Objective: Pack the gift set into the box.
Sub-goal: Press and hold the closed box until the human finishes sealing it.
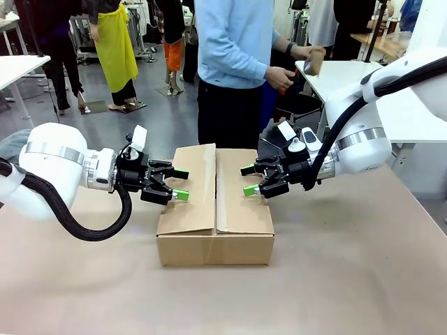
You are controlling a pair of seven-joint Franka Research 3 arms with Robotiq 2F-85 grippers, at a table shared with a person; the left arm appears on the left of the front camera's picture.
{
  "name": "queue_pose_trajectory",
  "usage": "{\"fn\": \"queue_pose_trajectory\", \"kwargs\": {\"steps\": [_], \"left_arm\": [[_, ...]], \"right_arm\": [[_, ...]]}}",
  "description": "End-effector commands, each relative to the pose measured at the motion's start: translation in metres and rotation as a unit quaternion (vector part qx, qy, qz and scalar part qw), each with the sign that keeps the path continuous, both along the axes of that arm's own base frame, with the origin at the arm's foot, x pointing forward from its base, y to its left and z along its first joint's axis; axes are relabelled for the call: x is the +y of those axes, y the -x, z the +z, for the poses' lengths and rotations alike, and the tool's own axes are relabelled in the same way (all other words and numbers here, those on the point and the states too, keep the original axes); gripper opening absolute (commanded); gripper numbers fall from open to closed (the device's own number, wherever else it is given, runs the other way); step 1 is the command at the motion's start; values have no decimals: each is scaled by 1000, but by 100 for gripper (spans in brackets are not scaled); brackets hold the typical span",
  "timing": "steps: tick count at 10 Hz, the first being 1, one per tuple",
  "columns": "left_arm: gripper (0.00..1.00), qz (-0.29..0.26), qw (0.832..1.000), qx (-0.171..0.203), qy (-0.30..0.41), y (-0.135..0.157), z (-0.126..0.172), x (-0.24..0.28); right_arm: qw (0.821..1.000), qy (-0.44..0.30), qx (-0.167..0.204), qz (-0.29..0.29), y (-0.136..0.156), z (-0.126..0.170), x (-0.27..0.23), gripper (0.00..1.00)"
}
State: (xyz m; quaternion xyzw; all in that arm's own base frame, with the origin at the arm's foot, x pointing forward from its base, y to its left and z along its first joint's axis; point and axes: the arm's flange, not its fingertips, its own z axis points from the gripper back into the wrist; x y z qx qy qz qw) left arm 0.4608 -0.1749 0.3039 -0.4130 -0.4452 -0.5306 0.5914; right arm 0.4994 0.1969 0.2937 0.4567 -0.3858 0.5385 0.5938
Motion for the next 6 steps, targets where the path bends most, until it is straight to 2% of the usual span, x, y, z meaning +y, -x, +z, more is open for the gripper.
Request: {"fn": "queue_pose_trajectory", "kwargs": {"steps": [1, 6], "left_arm": [[100, 0, 1000, 0, -2, 0, -1, 0], [100, 0, 1000, 0, -2, 0, -1, 0]], "right_arm": [[1000, 0, 0, -3, 0, -3, 2, 100], [1000, 0, 0, -3, 0, -3, 2, 100]]}}
